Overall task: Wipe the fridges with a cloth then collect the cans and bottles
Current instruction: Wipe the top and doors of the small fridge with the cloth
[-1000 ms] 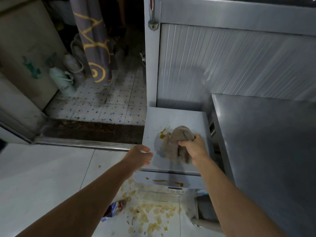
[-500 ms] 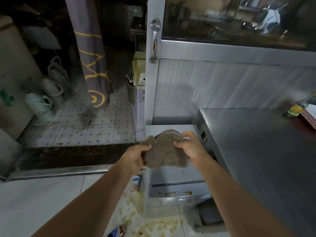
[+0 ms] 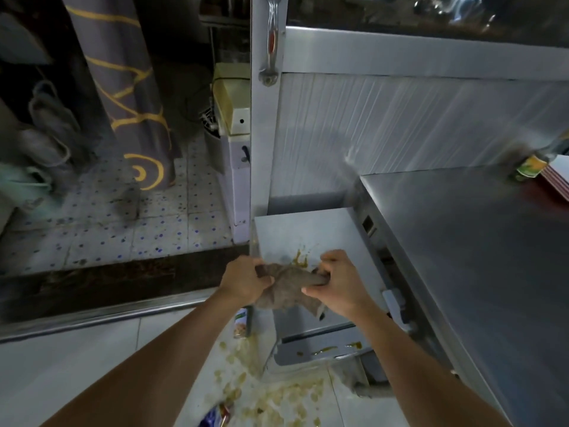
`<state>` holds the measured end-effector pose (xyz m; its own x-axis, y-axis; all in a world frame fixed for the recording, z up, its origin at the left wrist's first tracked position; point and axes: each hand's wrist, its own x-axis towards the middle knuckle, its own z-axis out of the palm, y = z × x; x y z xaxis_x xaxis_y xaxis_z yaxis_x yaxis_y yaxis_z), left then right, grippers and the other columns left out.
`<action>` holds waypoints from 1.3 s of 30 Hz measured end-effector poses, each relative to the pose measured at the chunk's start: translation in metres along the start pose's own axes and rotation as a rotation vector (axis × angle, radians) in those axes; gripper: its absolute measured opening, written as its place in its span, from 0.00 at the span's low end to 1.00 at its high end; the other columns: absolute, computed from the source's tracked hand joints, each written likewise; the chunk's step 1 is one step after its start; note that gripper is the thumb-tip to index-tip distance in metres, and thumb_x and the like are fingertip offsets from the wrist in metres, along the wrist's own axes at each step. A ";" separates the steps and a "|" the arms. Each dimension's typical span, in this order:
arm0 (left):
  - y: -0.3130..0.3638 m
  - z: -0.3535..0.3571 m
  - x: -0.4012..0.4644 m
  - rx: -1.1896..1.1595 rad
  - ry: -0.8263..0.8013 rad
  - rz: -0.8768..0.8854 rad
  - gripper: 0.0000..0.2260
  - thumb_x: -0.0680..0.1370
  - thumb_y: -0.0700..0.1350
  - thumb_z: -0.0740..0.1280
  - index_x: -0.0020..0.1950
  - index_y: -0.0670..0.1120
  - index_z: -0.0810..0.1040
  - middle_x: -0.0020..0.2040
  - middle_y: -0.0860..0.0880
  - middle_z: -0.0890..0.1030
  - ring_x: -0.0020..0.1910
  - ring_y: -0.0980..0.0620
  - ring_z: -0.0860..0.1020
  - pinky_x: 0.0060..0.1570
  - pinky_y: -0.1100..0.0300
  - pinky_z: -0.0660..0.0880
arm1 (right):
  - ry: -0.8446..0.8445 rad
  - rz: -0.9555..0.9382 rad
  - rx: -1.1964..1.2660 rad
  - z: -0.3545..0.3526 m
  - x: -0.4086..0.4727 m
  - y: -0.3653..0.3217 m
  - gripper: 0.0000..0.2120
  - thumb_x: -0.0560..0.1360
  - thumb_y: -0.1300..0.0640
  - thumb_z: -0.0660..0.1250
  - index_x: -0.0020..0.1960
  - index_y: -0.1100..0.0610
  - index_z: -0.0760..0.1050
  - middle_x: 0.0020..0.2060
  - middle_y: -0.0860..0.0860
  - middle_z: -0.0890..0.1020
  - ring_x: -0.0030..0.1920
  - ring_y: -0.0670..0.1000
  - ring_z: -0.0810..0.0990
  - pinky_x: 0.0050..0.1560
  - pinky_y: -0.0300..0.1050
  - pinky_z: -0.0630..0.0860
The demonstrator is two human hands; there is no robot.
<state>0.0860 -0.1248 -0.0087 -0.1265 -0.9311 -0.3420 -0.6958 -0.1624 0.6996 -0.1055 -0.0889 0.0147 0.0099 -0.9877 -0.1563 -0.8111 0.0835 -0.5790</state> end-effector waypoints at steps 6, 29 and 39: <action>0.011 0.017 0.042 -0.074 0.094 -0.056 0.08 0.73 0.48 0.70 0.40 0.48 0.73 0.39 0.50 0.76 0.46 0.47 0.78 0.41 0.64 0.68 | -0.009 -0.007 0.249 -0.001 0.035 0.016 0.13 0.67 0.68 0.66 0.38 0.51 0.66 0.33 0.47 0.76 0.30 0.42 0.73 0.29 0.39 0.72; -0.030 0.070 0.094 0.156 0.036 -0.071 0.28 0.72 0.36 0.66 0.70 0.48 0.63 0.62 0.46 0.76 0.60 0.45 0.75 0.60 0.50 0.73 | -0.062 -0.181 -0.307 0.112 0.116 0.094 0.29 0.80 0.52 0.53 0.76 0.44 0.43 0.77 0.49 0.43 0.76 0.55 0.41 0.74 0.53 0.41; -0.027 0.075 0.091 0.228 0.011 -0.111 0.32 0.70 0.33 0.65 0.72 0.47 0.61 0.60 0.41 0.76 0.58 0.40 0.76 0.56 0.47 0.75 | 0.118 -0.020 -0.335 0.078 0.121 0.144 0.26 0.79 0.55 0.54 0.76 0.52 0.54 0.76 0.54 0.54 0.76 0.57 0.51 0.75 0.57 0.51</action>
<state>0.0404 -0.1809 -0.1056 -0.0334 -0.9155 -0.4010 -0.8467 -0.1873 0.4981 -0.1756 -0.1860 -0.1507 -0.0240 -0.9988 -0.0428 -0.9584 0.0352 -0.2832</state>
